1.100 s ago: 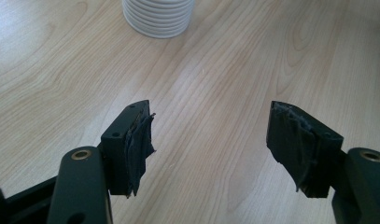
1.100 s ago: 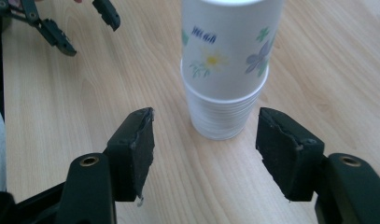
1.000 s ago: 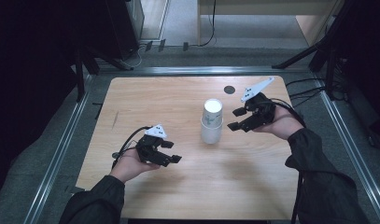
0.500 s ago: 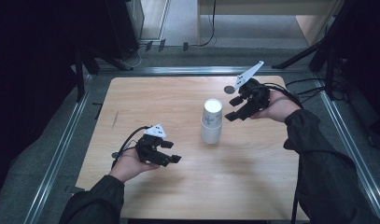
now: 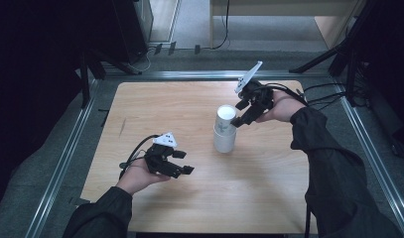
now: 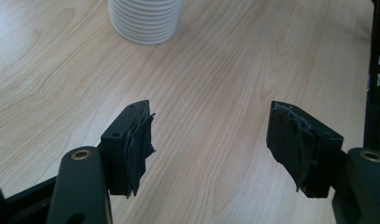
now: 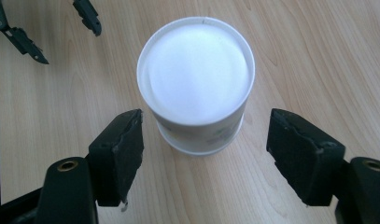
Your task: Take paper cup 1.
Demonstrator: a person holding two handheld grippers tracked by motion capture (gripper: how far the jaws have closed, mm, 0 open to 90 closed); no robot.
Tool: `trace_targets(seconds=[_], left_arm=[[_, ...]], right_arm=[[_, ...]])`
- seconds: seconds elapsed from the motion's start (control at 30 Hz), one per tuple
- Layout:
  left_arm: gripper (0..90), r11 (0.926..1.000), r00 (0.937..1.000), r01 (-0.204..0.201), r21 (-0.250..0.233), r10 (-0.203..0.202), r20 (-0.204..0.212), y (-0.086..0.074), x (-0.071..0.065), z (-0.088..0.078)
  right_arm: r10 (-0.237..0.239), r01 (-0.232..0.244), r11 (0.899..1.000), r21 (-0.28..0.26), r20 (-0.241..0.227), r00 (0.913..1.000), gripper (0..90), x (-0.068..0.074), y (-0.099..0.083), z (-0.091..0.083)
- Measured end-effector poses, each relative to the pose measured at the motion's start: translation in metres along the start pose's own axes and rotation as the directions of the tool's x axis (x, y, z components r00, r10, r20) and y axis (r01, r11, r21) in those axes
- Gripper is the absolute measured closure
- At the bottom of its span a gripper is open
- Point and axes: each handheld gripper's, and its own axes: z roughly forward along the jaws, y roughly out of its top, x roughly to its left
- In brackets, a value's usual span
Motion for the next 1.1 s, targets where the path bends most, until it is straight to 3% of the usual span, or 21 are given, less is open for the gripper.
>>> trace_targets(seconds=[0.13,0.7,1.1], left_arm=[[31.0,1.0,1.0,0.001,0.003,-0.001,-0.002,-0.001,0.001,0.0],[30.7,0.9998,0.9998,-0.015,0.012,0.015,0.011,0.001,-0.004,0.003],[30.7,0.9996,0.9998,-0.019,0.019,0.019,0.007,0.0,-0.003,0.003]], right_arm=[[-0.026,0.026,0.999,0.024,-0.008,0.9996,25.4,-0.001,0.009,0.008],[-0.041,0.043,0.997,0.062,-0.032,0.9986,25.5,0.001,0.029,0.023],[-0.048,0.05,0.992,0.118,-0.016,0.9987,31.7,0.003,0.038,0.026]])
